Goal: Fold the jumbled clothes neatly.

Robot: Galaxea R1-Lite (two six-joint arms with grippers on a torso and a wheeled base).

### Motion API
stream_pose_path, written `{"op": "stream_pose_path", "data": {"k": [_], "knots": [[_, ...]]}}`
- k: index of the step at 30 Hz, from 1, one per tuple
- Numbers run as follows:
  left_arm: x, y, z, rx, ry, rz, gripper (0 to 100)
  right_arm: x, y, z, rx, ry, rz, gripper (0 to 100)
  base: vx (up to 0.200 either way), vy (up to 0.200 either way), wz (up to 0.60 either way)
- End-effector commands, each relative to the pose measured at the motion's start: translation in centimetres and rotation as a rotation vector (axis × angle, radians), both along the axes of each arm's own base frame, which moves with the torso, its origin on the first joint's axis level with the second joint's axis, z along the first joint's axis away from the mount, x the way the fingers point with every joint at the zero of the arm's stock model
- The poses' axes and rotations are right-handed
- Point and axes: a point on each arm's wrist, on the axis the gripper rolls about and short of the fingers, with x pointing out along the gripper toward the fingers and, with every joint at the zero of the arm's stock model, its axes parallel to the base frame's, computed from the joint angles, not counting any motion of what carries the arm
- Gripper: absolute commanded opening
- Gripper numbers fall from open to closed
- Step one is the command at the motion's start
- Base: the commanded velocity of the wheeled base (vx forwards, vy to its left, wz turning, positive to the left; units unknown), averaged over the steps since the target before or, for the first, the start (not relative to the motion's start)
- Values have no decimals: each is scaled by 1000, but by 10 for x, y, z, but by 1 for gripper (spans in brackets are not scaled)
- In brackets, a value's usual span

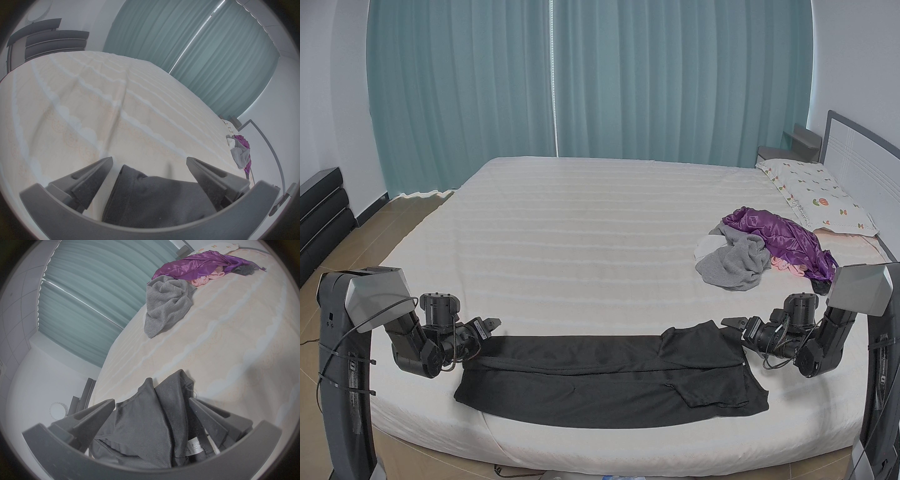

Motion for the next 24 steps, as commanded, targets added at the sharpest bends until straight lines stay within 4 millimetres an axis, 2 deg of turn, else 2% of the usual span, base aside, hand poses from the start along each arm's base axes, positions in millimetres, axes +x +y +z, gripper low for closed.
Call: {"op": "stream_pose_path", "data": {"k": [1,11,24], "knots": [[-2,1,-4,1,14,4,0,0,0,-2,0,4,1,100,0,0,0],[1,11,-2,0,-1,38,0,0,0,-2,-1,8,2,100,0,0,0],[6,29,0,-24,-46,107,0,10,0,-3,-19,20,-26,100,0,0,0]]}}
